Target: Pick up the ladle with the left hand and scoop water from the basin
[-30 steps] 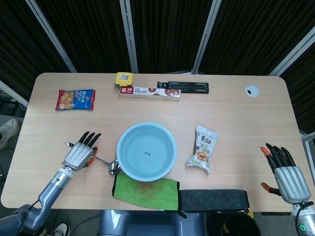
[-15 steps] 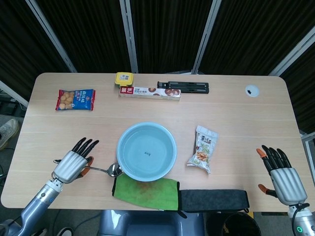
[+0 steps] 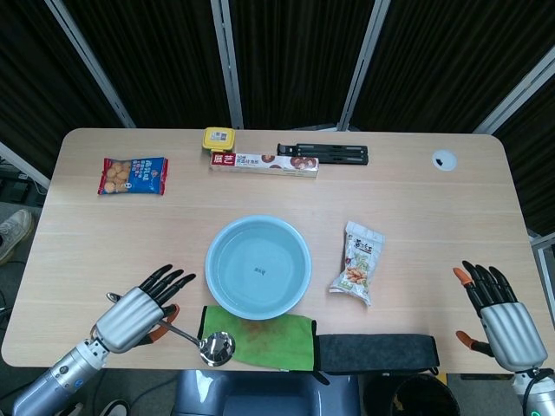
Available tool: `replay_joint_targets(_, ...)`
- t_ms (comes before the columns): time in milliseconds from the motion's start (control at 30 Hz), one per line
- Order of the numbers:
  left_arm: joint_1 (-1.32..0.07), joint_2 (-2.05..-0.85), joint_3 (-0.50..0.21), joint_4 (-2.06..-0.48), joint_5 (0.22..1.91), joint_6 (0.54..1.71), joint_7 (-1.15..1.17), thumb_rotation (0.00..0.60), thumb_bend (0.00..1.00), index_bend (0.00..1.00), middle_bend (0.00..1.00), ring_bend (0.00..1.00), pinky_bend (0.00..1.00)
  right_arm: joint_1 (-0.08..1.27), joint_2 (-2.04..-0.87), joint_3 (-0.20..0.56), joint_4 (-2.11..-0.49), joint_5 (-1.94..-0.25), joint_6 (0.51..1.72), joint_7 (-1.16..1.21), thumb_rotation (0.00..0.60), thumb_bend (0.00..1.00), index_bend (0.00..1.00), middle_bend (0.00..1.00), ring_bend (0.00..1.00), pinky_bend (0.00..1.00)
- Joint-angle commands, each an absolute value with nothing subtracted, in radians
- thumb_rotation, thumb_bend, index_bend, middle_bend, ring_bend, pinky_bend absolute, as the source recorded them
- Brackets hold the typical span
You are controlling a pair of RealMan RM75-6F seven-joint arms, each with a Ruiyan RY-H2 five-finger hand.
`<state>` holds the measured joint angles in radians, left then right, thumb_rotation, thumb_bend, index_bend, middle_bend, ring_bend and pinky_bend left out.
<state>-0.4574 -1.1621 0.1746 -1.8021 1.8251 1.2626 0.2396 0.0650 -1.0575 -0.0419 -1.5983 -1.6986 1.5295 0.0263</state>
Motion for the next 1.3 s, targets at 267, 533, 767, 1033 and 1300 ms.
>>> replay_joint_targets(267, -0.518, -1.177, 0.064, -1.846, 1.729, 1.172, 0.303, 0.6, 0.46, 0.7, 0.0, 0.0, 0.0, 0.06, -1.038, -0.039, -1.589, -1.697, 1.545, 0.082, 0.6, 0.0, 0.0, 0.0, 0.0, 0.0)
replay_joint_targets(533, -0.593, -1.252, -0.048, -1.804, 1.576, 1.062, 0.374, 0.6, 0.47, 0.71, 0.0, 0.0, 0.0, 0.071, -1.022, -0.034, -1.58, -1.681, 1.525, 0.134, 0.6, 0.0, 0.0, 0.0, 0.0, 0.0)
replay_joint_targets(767, -0.666, -1.391, -0.119, -1.674, 1.458, 0.985, 0.432, 0.6, 0.46, 0.71, 0.0, 0.0, 0.0, 0.086, -1.014, -0.026, -1.574, -1.657, 1.494, 0.165, 0.6, 0.0, 0.0, 0.0, 0.0, 0.0)
replay_joint_targets(1033, -0.739, -1.523, -0.145, -1.526, 1.369, 0.894, 0.419, 0.6, 0.47, 0.73, 0.0, 0.0, 0.0, 0.095, -1.006, -0.022, -1.567, -1.648, 1.477, 0.19, 0.6, 0.0, 0.0, 0.0, 0.0, 0.0)
replay_joint_targets(1300, -0.761, -1.58, -0.14, -1.45, 1.35, 0.881, 0.398, 0.6, 0.46, 0.73, 0.0, 0.0, 0.0, 0.102, -1.004, -0.022, -1.564, -1.642, 1.463, 0.196, 0.6, 0.0, 0.0, 0.0, 0.0, 0.0)
